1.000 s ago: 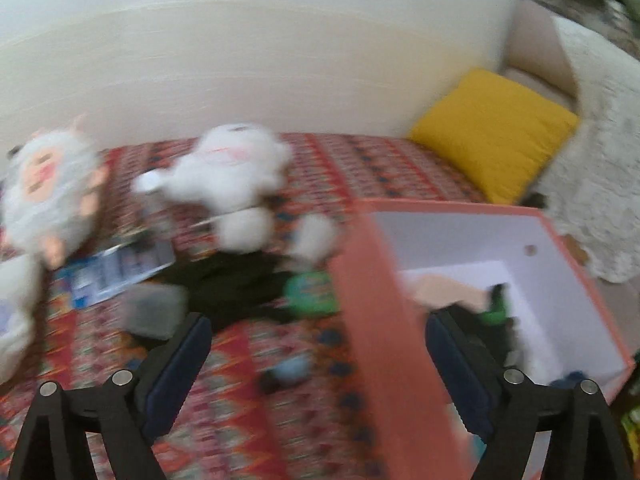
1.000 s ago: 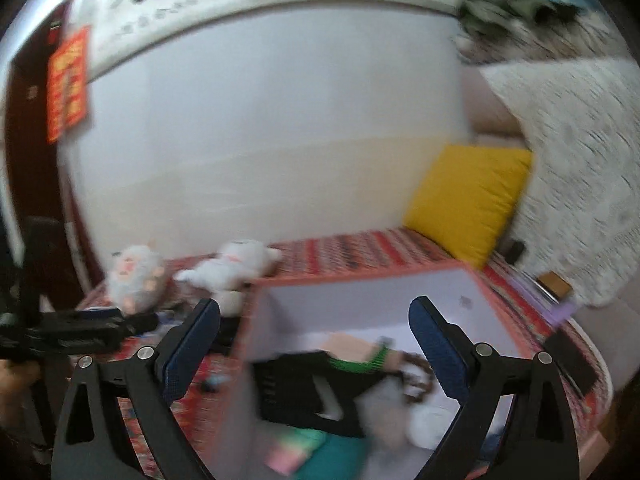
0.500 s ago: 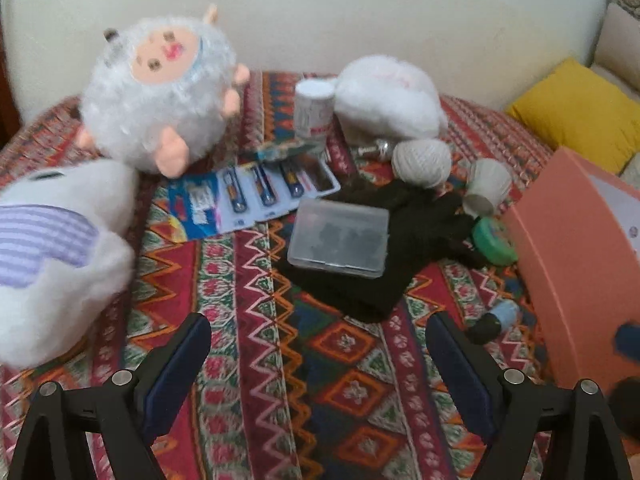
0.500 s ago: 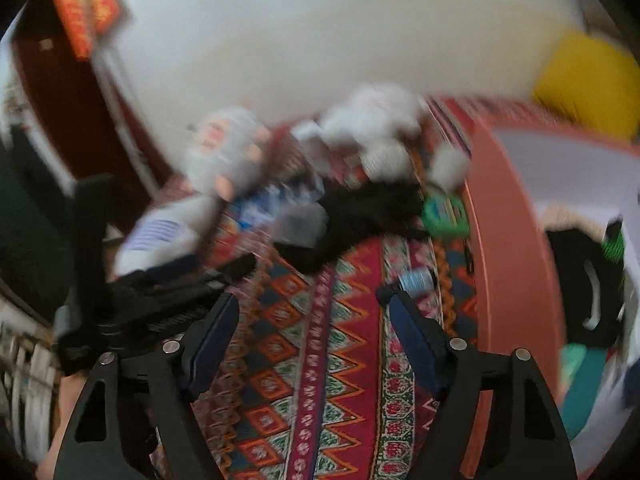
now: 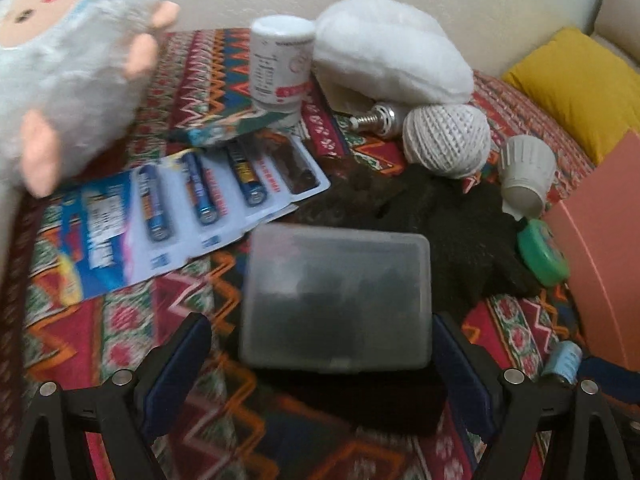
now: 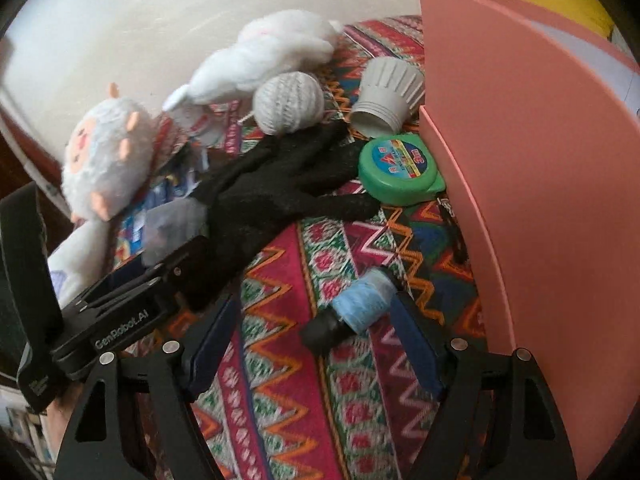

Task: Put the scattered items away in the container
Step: 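Grasp the clear bead case with the left tool while the right grasps the blue-capped bottle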

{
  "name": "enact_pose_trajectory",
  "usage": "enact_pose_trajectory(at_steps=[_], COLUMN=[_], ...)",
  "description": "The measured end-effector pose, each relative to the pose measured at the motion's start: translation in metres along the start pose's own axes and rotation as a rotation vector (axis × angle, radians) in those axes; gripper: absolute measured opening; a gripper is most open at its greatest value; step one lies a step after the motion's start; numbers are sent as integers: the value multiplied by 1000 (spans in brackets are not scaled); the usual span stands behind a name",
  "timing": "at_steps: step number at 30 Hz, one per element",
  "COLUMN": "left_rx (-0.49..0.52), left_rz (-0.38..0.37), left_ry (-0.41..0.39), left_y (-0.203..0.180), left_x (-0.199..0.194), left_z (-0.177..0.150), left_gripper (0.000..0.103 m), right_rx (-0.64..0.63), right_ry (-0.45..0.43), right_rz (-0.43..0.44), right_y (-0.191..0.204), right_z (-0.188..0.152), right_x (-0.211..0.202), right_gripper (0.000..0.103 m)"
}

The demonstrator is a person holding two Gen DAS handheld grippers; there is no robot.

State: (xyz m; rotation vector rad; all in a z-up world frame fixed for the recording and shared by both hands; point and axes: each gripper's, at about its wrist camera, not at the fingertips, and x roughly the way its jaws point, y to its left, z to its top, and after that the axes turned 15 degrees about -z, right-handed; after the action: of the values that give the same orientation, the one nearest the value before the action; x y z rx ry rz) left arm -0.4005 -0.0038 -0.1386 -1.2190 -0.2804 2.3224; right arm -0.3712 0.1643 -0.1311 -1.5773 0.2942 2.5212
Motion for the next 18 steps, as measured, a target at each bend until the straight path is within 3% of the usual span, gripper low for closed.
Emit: enact_pose_trajectory(at_steps=[3,6,9,18], left_rx=[19,38,50,8], left_rz=[2,5,7,40], left_ry=[-10,-22,-37,-89], left_y=[0,-1,-1,0], left_x=[2,2,-1,-60], left_z=[4,7,9,-9], left_gripper=[91,73,73,73], right_rx=[-15,-27,-38,-138], right_ry=[21,20,36,-43], right_rz=[28,68,128,208], right_y=[1,0,2,26], right_z=[4,7,6,-12], right_x=[14,14,9,-38], right_gripper=[55,26,26,26])
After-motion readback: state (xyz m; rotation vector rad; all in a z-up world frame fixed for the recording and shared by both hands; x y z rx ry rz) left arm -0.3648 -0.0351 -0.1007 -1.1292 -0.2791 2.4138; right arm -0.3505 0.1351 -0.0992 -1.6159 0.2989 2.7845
